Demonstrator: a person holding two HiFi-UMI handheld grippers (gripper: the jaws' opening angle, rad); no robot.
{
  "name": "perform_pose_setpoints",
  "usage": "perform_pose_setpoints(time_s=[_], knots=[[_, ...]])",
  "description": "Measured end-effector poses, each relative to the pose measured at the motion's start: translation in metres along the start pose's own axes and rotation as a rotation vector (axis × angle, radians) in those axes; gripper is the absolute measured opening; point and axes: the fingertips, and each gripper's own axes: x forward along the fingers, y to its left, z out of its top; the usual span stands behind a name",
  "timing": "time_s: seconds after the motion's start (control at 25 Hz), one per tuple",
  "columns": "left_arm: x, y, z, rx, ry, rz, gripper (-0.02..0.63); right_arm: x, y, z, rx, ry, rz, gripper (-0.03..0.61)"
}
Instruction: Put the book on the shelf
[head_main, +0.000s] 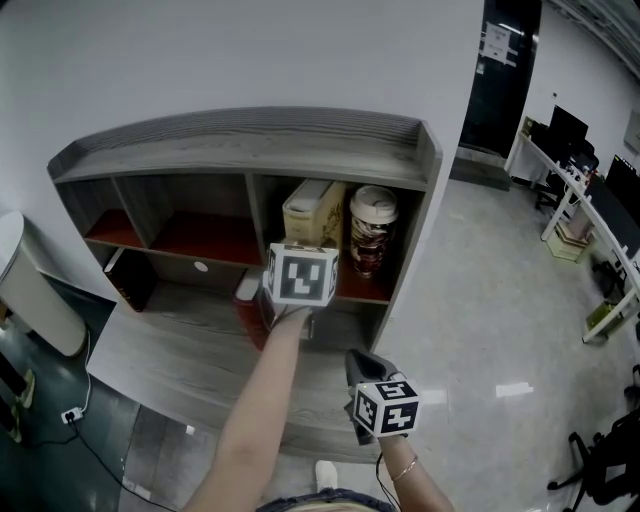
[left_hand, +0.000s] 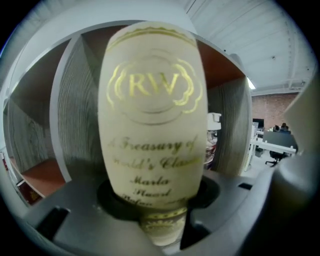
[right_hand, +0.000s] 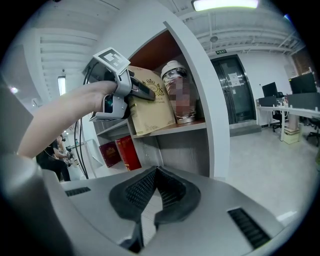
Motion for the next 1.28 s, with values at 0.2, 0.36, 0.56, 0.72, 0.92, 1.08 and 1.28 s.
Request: perform_pose_setpoints(time_s=[0.2,0.36,0.56,0.72,0.92,1.08,1.28], knots=[[-0.002,-0.001,0.002,0.000,-0.011,-0.002,0.230,0.002,-0.003,0.003,-0.007,0.004,-0.002,0.009],[-0.001,-0.002,0.002,-0.002,-0.026,-0.011,0.230,0.005,-0.001,0.008,-0.024,0.000,0.004,0.009],[-0.002,-0.005,0.001,0.004,-0.025,-0.008,0.230,0.006,0.002,0.025,-0.065,-0.011,0.002,0.009],[-0.008,-0.004,-0.002,0.001,-0.034,-0.002,0.253,0.005,0.002,0.037,-0.081,-0.025,-0.001,0.009],[-0.029,0.001,-0.002,0.008,-0.070,0.015,0.267,0.003,0.004,0.045,-0.091,-0.033,-0.007,0.009],[-0.058,0.001,-0.006,0.027,-0.094,0.012,0.267,0.000,0.013,0.050,-0.098,-0.048,-0.004,0.009],[-0.089,0.007,-0.012,0.033,-0.128,0.009,0.267,-0.003,0.031,0.049,-0.111,-0.051,0.007,0.009]])
